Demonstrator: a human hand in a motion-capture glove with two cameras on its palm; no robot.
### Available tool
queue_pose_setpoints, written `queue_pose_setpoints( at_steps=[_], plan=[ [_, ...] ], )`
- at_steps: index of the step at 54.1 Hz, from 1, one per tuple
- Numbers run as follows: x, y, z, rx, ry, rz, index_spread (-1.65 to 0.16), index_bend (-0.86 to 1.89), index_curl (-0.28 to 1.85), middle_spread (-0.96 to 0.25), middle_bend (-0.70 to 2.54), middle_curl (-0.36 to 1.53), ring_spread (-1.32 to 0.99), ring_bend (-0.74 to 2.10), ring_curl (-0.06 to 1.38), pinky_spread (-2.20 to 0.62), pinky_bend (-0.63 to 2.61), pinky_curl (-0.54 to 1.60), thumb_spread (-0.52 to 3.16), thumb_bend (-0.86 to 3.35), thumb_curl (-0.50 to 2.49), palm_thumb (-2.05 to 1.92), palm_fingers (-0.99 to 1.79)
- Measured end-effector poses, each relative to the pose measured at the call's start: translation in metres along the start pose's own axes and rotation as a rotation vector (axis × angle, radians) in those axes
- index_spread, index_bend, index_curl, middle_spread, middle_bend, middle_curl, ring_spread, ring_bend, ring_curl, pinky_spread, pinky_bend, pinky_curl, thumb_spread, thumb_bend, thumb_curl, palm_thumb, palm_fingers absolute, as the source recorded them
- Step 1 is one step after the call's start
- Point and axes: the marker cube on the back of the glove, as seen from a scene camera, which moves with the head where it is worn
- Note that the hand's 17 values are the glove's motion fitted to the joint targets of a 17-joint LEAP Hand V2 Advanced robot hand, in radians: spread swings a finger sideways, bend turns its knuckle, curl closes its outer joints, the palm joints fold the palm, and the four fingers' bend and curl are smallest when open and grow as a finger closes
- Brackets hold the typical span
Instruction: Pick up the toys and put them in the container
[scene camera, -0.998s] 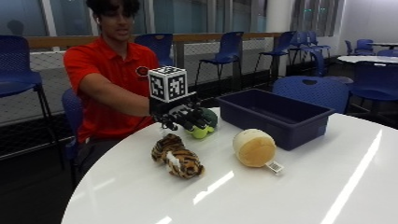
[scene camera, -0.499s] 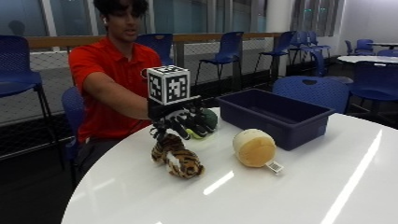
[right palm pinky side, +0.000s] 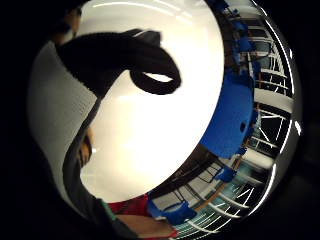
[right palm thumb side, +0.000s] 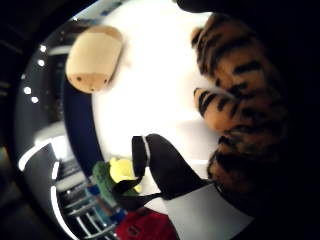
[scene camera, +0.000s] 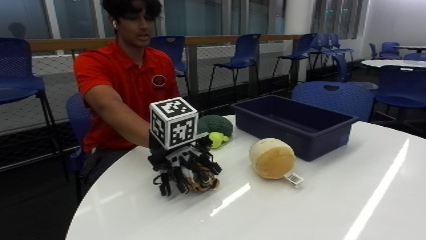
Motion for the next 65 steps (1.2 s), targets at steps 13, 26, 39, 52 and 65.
queue_pose_setpoints(
  at_steps=[13,26,39,52,65],
  plan=[
    [-0.004,0.004,0.012,0.042,0.066,-0.027,-0.40,0.15,0.29,-0.05,0.09,0.16,-0.03,0.64,0.28,-0.05,1.19,0.44,1.13,0.01,0.23,0.09,0.02],
    [-0.004,0.006,0.009,0.196,0.146,-0.023,-0.44,0.12,0.26,-0.18,0.22,0.19,-0.33,1.11,0.41,-0.35,1.26,0.39,1.36,0.15,0.34,0.34,0.65],
    [-0.001,0.009,-0.001,0.179,0.061,-0.032,-0.44,0.12,0.23,-0.31,0.43,0.30,-0.42,1.17,0.46,-0.45,1.17,0.39,1.11,0.16,0.50,0.54,0.91],
    [-0.037,0.024,-0.034,0.185,-0.012,-0.094,-0.44,0.16,0.23,-0.37,0.47,0.36,-0.42,1.15,0.47,-0.47,1.05,0.37,0.92,0.11,0.61,0.59,1.03],
    [-0.132,0.022,-0.101,0.229,-0.030,-0.200,-0.44,0.15,0.23,-0.39,0.42,0.39,-0.42,1.12,0.47,-0.48,1.01,0.38,0.82,0.06,0.70,0.61,1.06]
  ],
)
